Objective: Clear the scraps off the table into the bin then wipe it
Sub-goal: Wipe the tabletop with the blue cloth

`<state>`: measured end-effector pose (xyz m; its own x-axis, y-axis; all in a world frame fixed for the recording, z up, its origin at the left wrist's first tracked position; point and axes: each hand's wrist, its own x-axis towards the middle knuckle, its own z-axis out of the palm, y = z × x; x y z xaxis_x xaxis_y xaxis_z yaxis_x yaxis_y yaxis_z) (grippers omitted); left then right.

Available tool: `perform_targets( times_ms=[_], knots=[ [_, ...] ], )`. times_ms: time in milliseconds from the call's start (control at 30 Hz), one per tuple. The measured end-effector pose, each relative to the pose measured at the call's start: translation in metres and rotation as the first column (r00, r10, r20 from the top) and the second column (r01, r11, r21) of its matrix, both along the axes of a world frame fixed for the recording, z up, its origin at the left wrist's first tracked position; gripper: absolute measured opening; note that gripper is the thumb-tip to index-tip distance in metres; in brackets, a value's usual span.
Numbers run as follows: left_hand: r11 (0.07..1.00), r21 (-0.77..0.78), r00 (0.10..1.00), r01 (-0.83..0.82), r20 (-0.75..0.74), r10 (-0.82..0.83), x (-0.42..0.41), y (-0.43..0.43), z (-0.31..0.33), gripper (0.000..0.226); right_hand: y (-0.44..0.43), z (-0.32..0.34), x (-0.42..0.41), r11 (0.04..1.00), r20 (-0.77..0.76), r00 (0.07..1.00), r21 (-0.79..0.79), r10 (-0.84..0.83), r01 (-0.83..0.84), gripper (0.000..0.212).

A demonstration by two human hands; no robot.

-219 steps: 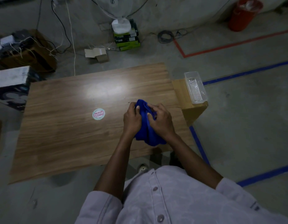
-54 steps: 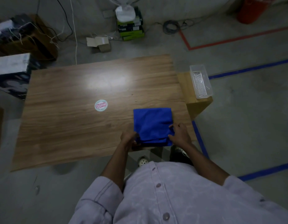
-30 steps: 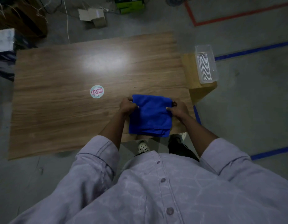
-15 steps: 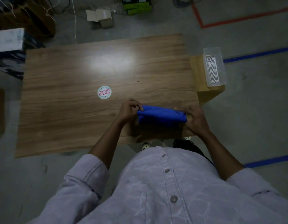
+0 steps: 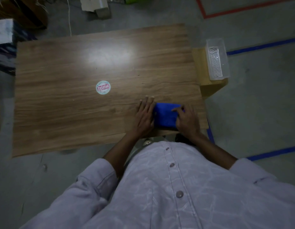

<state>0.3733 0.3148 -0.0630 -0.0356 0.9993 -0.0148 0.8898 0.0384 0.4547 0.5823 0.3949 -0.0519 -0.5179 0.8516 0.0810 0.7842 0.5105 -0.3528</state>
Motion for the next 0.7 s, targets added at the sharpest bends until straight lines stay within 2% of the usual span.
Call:
perform_targets(
  times_ms=[67, 133, 200, 300, 433, 500, 567, 633, 700],
  knots=[
    [0.998, -0.046, 0.999, 0.040, -0.024, -0.041, 0.007, 0.001, -0.018, 0.063, -0.006, -0.017, -0.007, 0.983, 0.048, 0.983, -0.058, 0.179, -0.176, 0.043],
    [0.993, -0.120, 0.996, 0.015, -0.081, -0.025, 0.005, -0.004, -0.037, 0.069, -0.008, -0.038, 0.001, 0.947, 0.187, 0.933, -0.155, 0.308, -0.282, 0.065],
    [0.987, -0.164, 0.992, -0.006, -0.129, -0.016, 0.002, -0.007, -0.049, 0.072, -0.007, -0.048, 0.012, 0.924, 0.303, 0.877, -0.207, 0.373, -0.322, 0.077],
    [0.982, -0.188, 0.988, -0.006, -0.151, -0.022, 0.003, -0.004, -0.047, 0.073, -0.006, -0.043, 0.010, 0.919, 0.317, 0.874, -0.262, 0.370, -0.294, 0.083],
    [0.978, -0.201, 0.987, -0.060, -0.155, 0.029, 0.006, -0.004, -0.043, 0.078, -0.012, -0.029, -0.006, 0.946, 0.214, 0.931, -0.198, 0.297, -0.256, 0.077],
    [0.974, -0.210, 0.987, -0.080, -0.150, 0.049, 0.008, -0.006, -0.042, 0.082, -0.012, -0.029, -0.016, 0.926, 0.172, 0.914, -0.153, 0.369, -0.345, 0.068],
    [0.978, -0.202, 0.987, -0.057, -0.156, 0.025, 0.007, -0.007, -0.044, 0.085, -0.009, -0.033, -0.028, 0.877, 0.117, 0.878, -0.199, 0.464, -0.437, 0.061],
    [0.978, -0.199, 0.985, -0.055, -0.173, 0.021, 0.004, -0.008, -0.046, 0.085, -0.007, -0.037, -0.030, 0.856, 0.139, 0.867, -0.295, 0.478, -0.425, 0.061],
    [0.973, -0.219, 0.980, -0.071, -0.195, 0.028, 0.004, -0.010, -0.047, 0.084, -0.009, -0.041, -0.023, 0.910, 0.231, 0.898, -0.278, 0.375, -0.308, 0.064]
  ],
)
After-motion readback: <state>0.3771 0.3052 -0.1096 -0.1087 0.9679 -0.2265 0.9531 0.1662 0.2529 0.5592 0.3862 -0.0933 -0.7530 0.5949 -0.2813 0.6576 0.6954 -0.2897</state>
